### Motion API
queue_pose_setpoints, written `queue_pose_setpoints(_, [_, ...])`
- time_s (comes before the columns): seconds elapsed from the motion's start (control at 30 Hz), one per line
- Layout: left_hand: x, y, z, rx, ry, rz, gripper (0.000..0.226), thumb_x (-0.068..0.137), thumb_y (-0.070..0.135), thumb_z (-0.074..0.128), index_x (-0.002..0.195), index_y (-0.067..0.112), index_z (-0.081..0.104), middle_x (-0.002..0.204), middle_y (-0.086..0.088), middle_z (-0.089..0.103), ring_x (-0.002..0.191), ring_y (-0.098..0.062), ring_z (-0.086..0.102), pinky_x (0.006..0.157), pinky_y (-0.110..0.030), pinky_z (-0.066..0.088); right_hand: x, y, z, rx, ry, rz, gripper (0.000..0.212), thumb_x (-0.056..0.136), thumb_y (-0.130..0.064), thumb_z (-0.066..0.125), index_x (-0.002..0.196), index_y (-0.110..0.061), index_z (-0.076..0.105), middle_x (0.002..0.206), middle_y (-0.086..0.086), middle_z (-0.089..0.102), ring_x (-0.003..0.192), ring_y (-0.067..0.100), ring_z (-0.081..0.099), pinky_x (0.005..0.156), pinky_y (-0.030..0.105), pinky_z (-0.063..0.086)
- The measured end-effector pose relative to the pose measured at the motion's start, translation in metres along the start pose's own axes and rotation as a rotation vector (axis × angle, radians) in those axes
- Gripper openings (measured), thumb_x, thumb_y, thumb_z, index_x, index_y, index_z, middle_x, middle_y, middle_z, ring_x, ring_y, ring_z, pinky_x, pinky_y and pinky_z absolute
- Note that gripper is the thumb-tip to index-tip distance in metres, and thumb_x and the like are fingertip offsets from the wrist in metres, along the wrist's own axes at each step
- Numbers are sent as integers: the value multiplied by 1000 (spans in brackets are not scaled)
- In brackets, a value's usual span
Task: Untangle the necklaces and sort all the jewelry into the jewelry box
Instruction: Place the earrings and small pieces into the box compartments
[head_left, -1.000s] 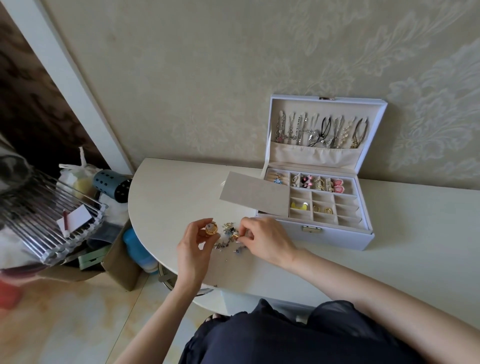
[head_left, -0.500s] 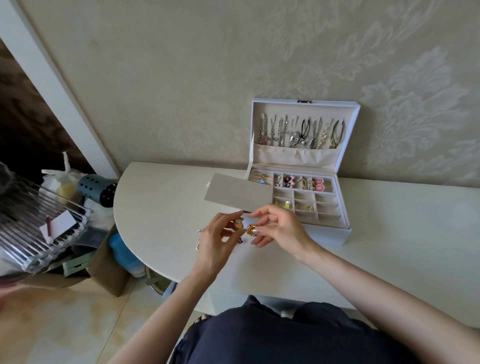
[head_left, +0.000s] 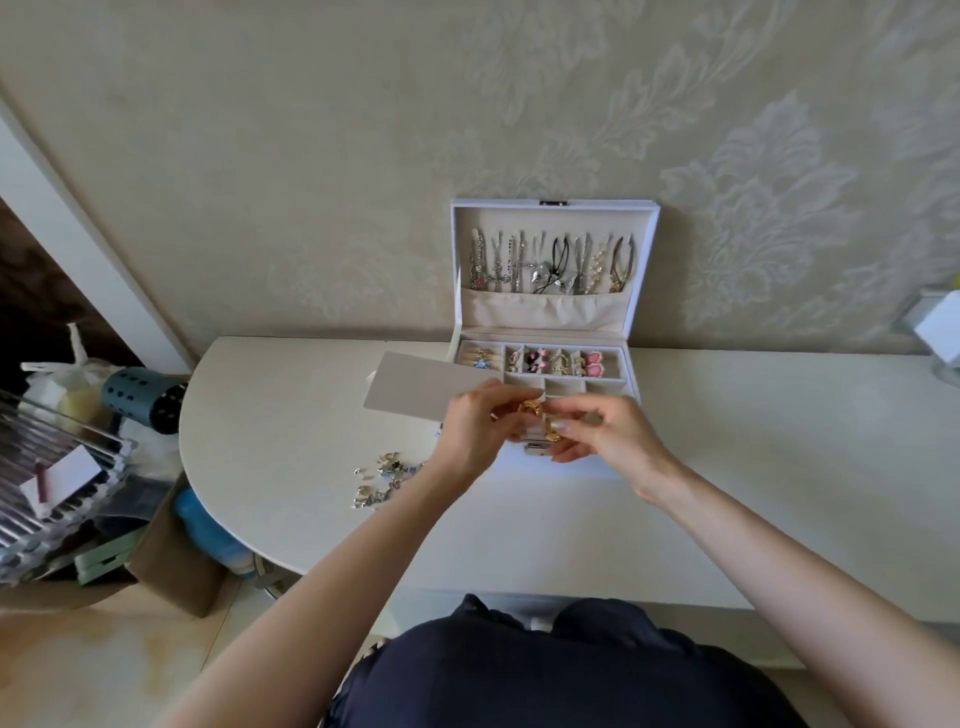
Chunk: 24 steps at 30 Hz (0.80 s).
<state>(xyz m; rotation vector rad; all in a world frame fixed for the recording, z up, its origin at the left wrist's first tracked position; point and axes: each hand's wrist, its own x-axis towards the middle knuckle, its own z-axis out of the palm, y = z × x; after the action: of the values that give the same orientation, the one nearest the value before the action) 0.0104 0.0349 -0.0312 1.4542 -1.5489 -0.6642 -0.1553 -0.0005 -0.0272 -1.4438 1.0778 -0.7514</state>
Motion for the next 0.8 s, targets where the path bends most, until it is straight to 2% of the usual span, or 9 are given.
queue_pose_setpoints(0.07, [14, 7, 10, 66, -41, 8, 27, 78, 8, 73, 105, 7, 70, 82, -1, 63, 63, -14, 62, 67, -20, 52, 3, 0, -16, -54, 50, 27, 25, 87, 9, 56, 108, 1, 67, 87, 18, 69, 66, 26, 69, 65, 29, 59])
queue_pose_setpoints(0.2, [34, 13, 29, 145, -143, -30, 16, 75, 9, 76, 88, 7, 66, 73, -2, 68, 59, -10, 61, 64, -19, 50, 1, -6, -42, -32, 88, 106, 19, 85, 10, 57, 98, 1, 67, 84, 16, 67, 70, 30, 71, 65, 28, 59])
queue_pose_setpoints(0.3, [42, 14, 41, 157, -198, -55, 12, 76, 6, 75, 84, 7, 66, 77, -8, 72, 64, -16, 67, 66, -23, 55, -2, -7, -54, -24, 98, 106, 16, 81, 10, 62, 95, 2, 63, 83, 17, 63, 70, 31, 70, 61, 28, 59])
queue_pose_setpoints(0.37, [47, 16, 45, 176, -240, -56, 11, 78, 5, 73, 88, 5, 68, 78, -12, 72, 68, -19, 69, 71, -30, 57, -1, -6, -62, -97, 116, 98, 15, 78, 8, 67, 89, -2, 65, 78, 15, 64, 66, 25, 68, 60, 29, 57])
queue_pose_setpoints(0.47, [52, 19, 53, 271, -301, -47, 15, 80, 12, 73, 94, 10, 71, 83, -8, 73, 73, -15, 66, 76, -30, 54, 2, -5, -71, -301, 156, 74, 19, 73, 3, 75, 85, -11, 71, 68, 3, 63, 56, 10, 56, 53, 17, 47])
queue_pose_setpoints(0.6, [54, 24, 62, 458, -334, -41, 15, 84, 16, 65, 97, 23, 67, 92, 2, 73, 94, -17, 63, 81, -34, 51, 6, -7, -75, -437, 173, 67, 21, 68, 2, 79, 84, -9, 73, 70, 5, 67, 58, 7, 58, 53, 9, 44])
queue_pose_setpoints(0.63, [54, 26, 63, 489, -339, -36, 15, 84, 16, 64, 96, 24, 66, 94, 4, 73, 96, -16, 62, 82, -33, 51, 8, -7, -75, -484, 170, 55, 20, 66, 1, 80, 81, -10, 73, 73, 6, 69, 62, 10, 63, 60, 11, 48])
queue_pose_setpoints(0.7, [54, 28, 65, 542, -341, -19, 16, 85, 14, 62, 95, 25, 68, 96, 6, 72, 98, -15, 61, 81, -30, 49, 11, -5, -73, -580, 153, 32, 21, 64, -1, 82, 72, -17, 72, 74, 6, 72, 73, 16, 68, 76, 24, 53])
queue_pose_setpoints(0.8, [53, 29, 69, 616, -334, 6, 21, 86, 14, 55, 94, 28, 69, 101, 4, 70, 101, -17, 59, 82, -30, 46, 14, -1, -69, -730, 136, 23, 31, 66, -3, 80, 58, -30, 65, 68, -6, 68, 77, 16, 67, 78, 31, 54])
